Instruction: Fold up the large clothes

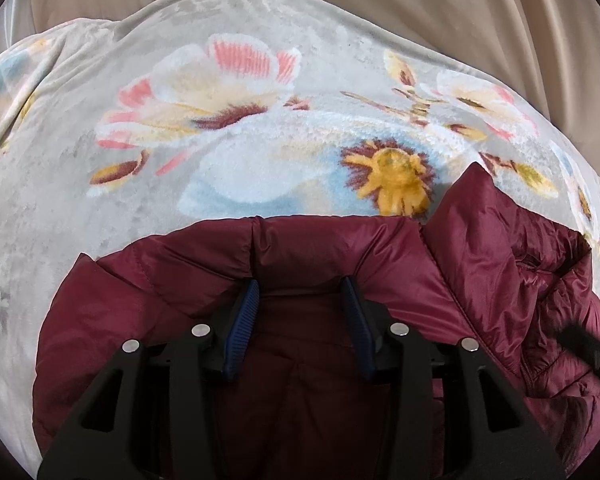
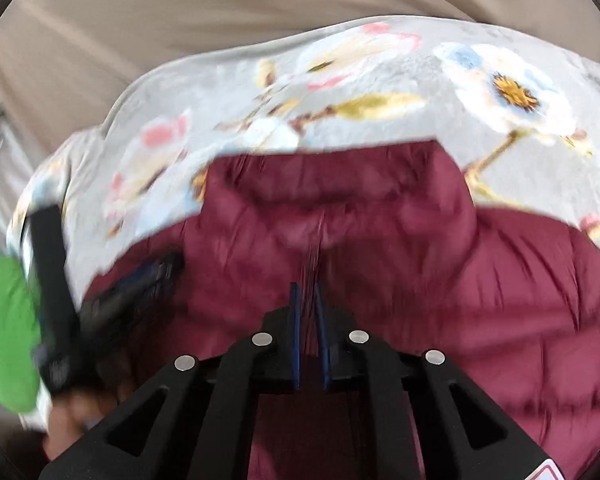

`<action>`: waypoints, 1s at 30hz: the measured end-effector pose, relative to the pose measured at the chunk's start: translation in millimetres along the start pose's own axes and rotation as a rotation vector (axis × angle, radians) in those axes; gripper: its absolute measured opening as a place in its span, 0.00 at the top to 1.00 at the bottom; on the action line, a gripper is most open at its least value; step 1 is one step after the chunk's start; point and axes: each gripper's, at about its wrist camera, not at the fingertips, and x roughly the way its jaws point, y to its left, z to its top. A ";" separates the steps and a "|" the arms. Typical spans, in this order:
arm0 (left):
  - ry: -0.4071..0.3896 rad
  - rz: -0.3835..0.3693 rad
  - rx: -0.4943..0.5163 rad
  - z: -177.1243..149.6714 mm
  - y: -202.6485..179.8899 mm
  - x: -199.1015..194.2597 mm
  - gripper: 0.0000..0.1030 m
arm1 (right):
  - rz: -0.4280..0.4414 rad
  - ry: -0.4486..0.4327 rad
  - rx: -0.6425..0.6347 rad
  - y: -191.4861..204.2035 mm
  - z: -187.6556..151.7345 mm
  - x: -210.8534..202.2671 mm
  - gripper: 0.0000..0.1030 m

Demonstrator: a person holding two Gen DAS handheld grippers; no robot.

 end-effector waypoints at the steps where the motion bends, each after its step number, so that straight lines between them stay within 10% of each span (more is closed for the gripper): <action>1: -0.001 -0.002 0.000 -0.8 0.8 -0.5 0.59 | 0.002 0.012 0.004 -0.2 8.7 8.3 0.88; 14: -0.004 0.002 0.001 -1.8 0.7 -0.1 0.58 | -0.024 0.116 -0.019 2.7 19.0 51.1 0.90; 30: -0.012 0.008 0.004 -3.1 -1.6 -0.1 0.57 | 0.092 0.000 -0.077 6.8 -46.5 -28.9 0.91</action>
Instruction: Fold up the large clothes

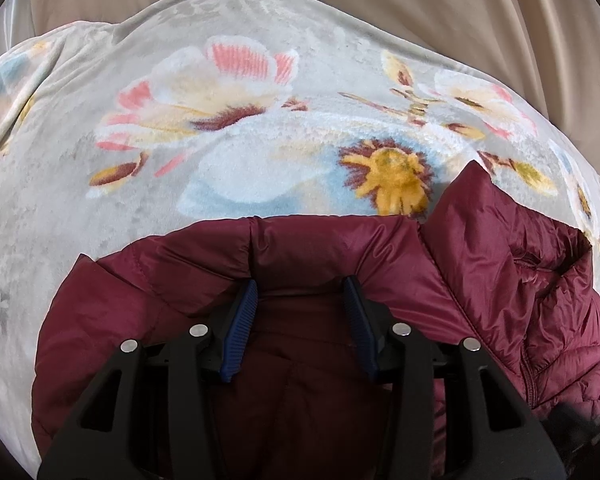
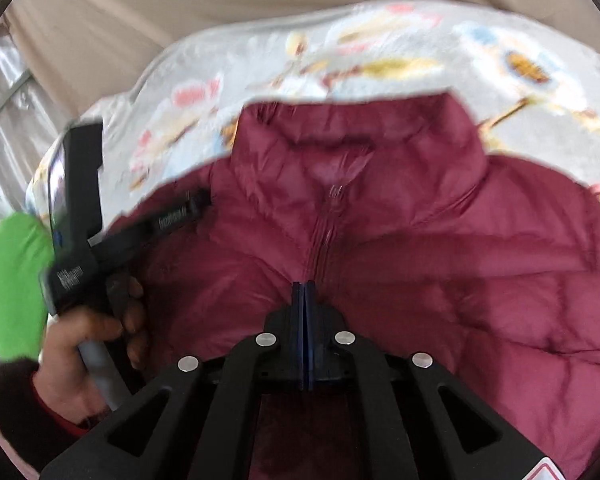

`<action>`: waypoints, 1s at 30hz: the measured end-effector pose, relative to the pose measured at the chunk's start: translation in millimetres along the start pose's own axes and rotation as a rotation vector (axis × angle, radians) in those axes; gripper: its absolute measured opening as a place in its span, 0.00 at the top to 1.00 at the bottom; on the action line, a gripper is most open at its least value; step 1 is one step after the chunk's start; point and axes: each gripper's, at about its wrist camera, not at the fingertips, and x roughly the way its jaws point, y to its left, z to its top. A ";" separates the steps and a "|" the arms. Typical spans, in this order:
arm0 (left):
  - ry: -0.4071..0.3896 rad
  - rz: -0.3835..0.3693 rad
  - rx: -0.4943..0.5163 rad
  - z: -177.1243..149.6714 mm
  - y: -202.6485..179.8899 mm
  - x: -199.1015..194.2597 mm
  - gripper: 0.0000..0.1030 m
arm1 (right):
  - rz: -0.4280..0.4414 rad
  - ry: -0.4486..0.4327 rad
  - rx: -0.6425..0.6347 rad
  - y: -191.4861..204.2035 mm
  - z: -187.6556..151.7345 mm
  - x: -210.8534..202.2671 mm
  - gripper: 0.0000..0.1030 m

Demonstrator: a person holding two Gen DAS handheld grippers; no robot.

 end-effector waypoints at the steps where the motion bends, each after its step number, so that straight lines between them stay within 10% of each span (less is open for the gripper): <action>1: 0.002 0.000 0.002 0.8 -0.7 0.5 0.57 | 0.014 -0.020 0.006 3.8 11.4 -0.8 0.91; 7: 0.015 -0.011 -0.012 1.6 0.8 -0.5 0.57 | 0.088 0.060 -0.101 50.9 52.6 56.2 0.93; 11: 0.023 -0.018 0.001 2.4 3.5 -0.7 0.57 | -0.072 0.053 -0.009 16.0 69.7 92.0 1.00; 19: -0.017 -0.094 -0.020 4.3 3.0 -45.0 0.61 | -0.079 -0.128 0.088 -38.8 28.7 -22.9 1.00; 25: 0.014 -0.149 0.158 -10.9 -72.0 -52.8 0.60 | -0.169 0.007 0.158 -108.3 20.9 2.9 0.97; 30: 0.064 -0.102 0.105 -19.1 -81.1 -35.2 0.60 | -0.230 -0.081 0.250 -141.9 19.8 -24.6 0.92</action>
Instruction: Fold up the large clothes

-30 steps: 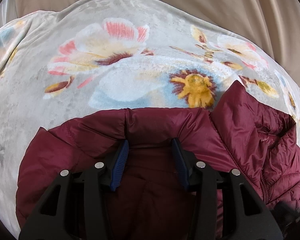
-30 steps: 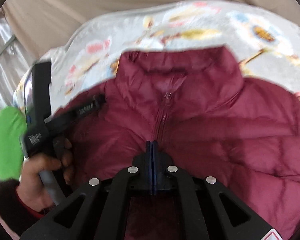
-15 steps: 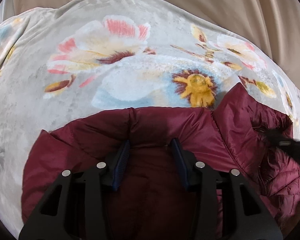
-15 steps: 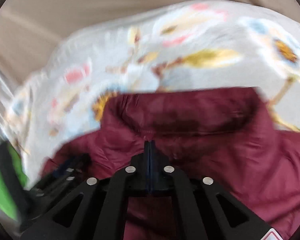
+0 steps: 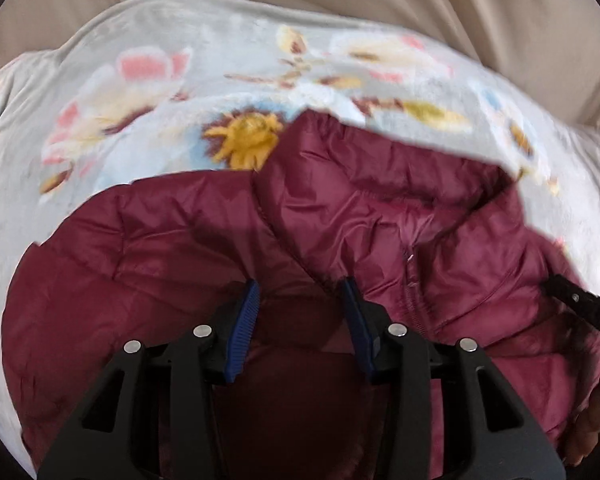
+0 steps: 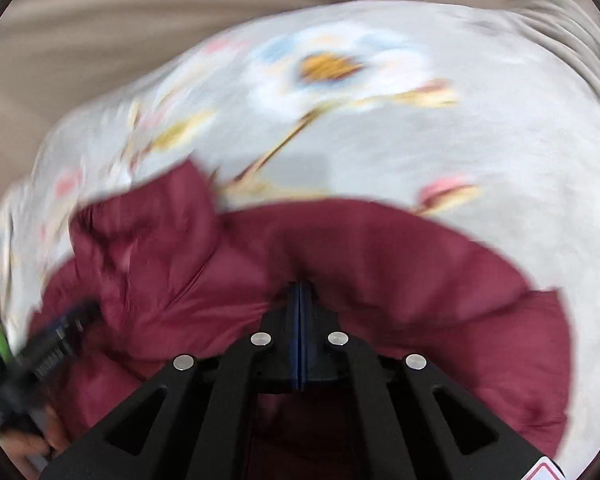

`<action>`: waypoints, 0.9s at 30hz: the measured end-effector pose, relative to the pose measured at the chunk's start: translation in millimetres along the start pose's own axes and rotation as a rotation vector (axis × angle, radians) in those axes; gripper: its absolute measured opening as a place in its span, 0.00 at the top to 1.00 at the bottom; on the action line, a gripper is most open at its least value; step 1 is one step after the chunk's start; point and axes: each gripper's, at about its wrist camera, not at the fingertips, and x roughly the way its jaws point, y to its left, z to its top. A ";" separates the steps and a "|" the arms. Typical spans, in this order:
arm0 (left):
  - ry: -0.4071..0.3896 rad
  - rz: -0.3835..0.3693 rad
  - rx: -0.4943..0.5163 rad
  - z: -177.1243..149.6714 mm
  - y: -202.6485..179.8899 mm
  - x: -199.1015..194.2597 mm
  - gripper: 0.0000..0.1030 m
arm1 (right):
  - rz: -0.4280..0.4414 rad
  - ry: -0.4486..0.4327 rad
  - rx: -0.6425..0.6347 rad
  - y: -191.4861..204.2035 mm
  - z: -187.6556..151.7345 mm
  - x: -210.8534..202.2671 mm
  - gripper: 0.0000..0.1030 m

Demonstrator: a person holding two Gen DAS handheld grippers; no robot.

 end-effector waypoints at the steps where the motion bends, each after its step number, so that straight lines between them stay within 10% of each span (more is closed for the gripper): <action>1: -0.016 -0.037 -0.018 3.3 -5.9 -7.2 0.60 | 0.025 -0.006 -0.037 6.8 1.0 -4.5 0.92; 7: 0.035 -0.094 0.079 3.7 -68.2 8.9 0.56 | -0.054 0.071 -0.116 3.6 0.8 23.6 1.00; 13: -0.014 -0.024 0.091 -1.1 -66.2 -3.8 0.58 | -0.131 -0.063 0.023 -28.7 -12.9 -57.8 0.94; 20: -0.150 -0.001 0.055 -48.1 3.7 -130.3 0.39 | -0.056 -0.046 0.024 -70.2 -107.2 -175.7 0.84; 27: 0.014 0.113 -0.082 -168.7 116.3 -201.5 0.24 | -0.051 0.104 0.085 -101.0 -245.0 -245.9 0.44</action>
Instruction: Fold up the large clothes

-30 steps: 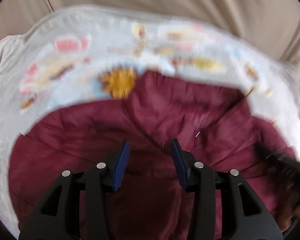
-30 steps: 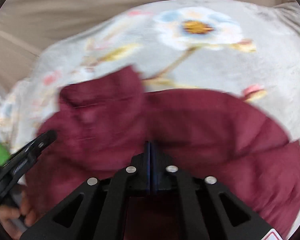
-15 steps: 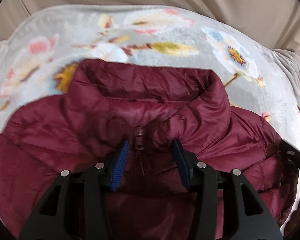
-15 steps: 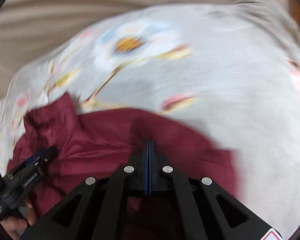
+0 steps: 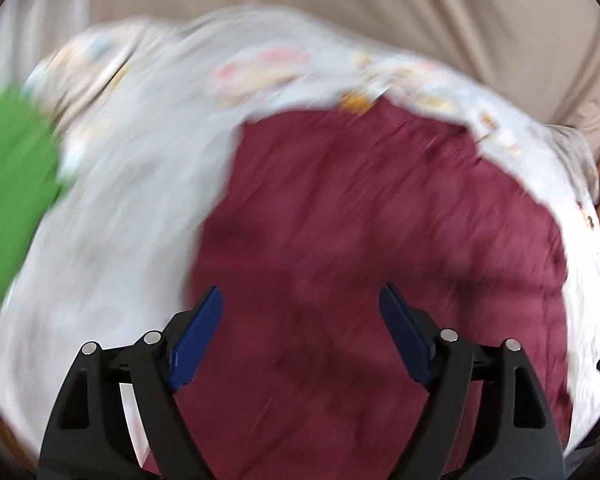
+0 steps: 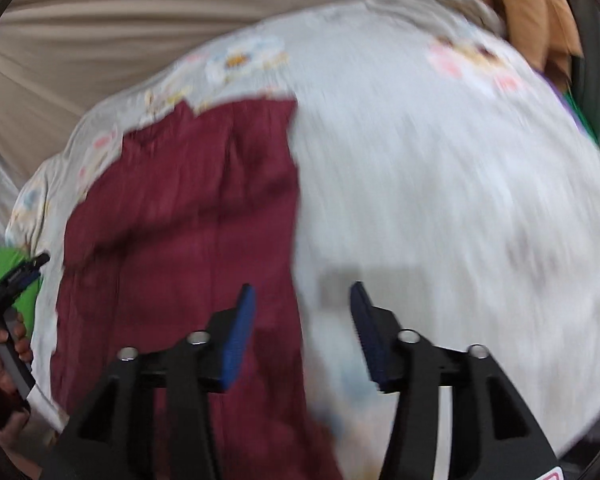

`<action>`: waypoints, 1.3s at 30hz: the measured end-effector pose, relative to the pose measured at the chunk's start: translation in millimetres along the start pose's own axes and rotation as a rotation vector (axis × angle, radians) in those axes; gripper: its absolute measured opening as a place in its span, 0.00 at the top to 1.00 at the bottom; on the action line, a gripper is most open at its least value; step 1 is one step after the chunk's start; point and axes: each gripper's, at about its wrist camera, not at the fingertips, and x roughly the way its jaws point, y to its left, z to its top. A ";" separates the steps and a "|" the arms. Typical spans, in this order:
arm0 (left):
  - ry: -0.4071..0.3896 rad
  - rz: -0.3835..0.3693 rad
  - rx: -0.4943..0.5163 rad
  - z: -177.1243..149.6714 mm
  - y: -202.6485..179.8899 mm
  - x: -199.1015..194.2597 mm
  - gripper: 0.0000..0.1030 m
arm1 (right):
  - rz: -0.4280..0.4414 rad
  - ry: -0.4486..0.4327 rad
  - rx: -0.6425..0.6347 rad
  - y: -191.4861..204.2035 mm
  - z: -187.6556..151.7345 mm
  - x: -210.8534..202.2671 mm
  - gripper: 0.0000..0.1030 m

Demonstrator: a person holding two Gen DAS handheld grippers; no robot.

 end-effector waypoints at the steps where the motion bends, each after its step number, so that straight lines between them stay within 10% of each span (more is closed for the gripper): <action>1: 0.041 0.018 -0.035 -18.5 18.8 -4.8 0.24 | 0.002 0.033 0.023 -5.3 -15.3 -2.1 0.44; 8: 0.207 -0.015 -0.323 -109.3 105.3 -23.7 0.24 | 0.079 0.133 0.184 -24.4 -81.6 -1.1 0.44; 14: 0.207 -0.093 -0.316 -119.8 94.6 -16.7 0.24 | 0.147 0.142 0.275 -23.7 -97.2 16.5 0.39; 17: 0.226 -0.091 -0.298 -121.0 90.6 -9.2 0.46 | 0.168 0.142 0.293 -20.3 -95.3 21.7 0.39; 21: 0.226 -0.141 -0.284 -118.3 91.6 -22.2 0.91 | 0.181 0.154 0.234 -13.5 -91.3 18.1 0.79; 30: 0.076 -0.298 -0.269 -111.0 82.2 -135.1 0.97 | 0.208 0.147 -0.082 9.9 -84.0 -58.9 0.97; 39: -0.202 -0.345 -0.346 -57.5 75.8 -234.8 0.98 | 0.502 -0.300 0.080 11.1 -9.5 -180.7 0.98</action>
